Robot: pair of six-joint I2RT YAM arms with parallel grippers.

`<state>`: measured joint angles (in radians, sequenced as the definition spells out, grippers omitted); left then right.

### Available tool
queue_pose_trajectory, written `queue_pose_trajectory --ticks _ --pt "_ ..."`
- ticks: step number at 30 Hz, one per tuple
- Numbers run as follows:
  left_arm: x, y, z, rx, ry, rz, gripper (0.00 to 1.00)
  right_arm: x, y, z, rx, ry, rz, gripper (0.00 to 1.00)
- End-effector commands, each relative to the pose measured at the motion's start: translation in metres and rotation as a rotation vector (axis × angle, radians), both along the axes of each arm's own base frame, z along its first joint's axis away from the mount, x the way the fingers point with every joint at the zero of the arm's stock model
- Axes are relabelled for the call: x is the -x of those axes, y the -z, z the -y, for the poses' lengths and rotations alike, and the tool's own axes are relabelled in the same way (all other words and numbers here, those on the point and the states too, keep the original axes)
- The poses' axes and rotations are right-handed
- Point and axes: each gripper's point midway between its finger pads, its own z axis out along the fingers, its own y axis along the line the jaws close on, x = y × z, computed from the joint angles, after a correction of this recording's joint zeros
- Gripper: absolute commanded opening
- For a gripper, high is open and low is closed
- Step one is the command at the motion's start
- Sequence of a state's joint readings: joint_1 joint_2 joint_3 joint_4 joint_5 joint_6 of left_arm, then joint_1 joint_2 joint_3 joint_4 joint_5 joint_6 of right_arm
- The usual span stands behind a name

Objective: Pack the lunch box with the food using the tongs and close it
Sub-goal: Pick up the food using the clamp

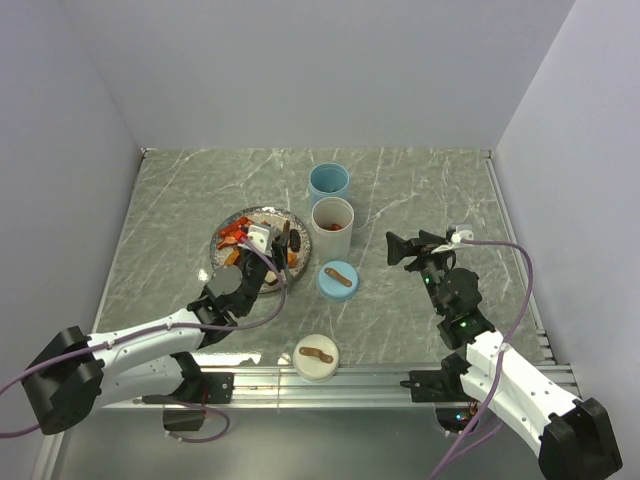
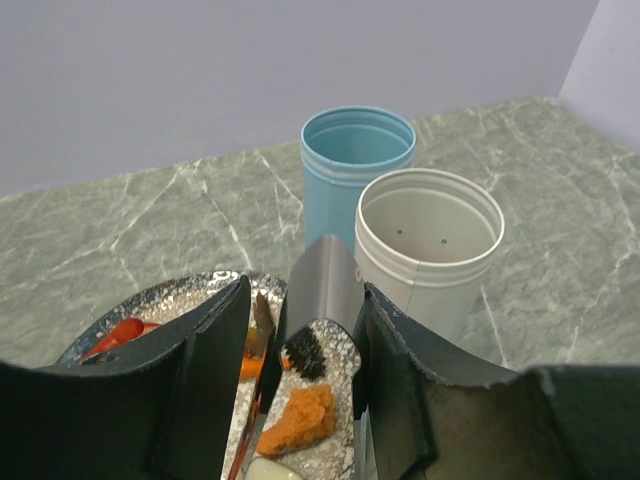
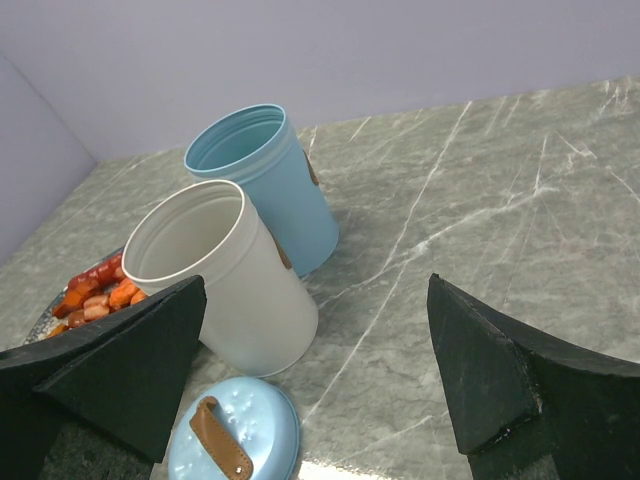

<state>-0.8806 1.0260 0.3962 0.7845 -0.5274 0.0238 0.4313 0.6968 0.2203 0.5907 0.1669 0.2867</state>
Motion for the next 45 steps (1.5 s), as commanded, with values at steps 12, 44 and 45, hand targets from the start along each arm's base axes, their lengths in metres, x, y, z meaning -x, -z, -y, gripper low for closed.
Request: queue_pose_trajectory --ticks 12,44,45 --pt "-0.004 0.02 0.002 -0.032 -0.025 -0.081 0.4 -0.001 -0.013 0.003 -0.01 0.011 0.045 0.98" --pt "0.004 -0.096 0.006 0.021 0.035 0.253 0.34 -0.002 -0.012 0.002 -0.005 0.008 0.04 0.98" --pt "0.005 -0.098 0.01 0.02 0.054 0.263 0.35 -0.002 -0.012 0.002 -0.004 0.007 0.04 0.98"
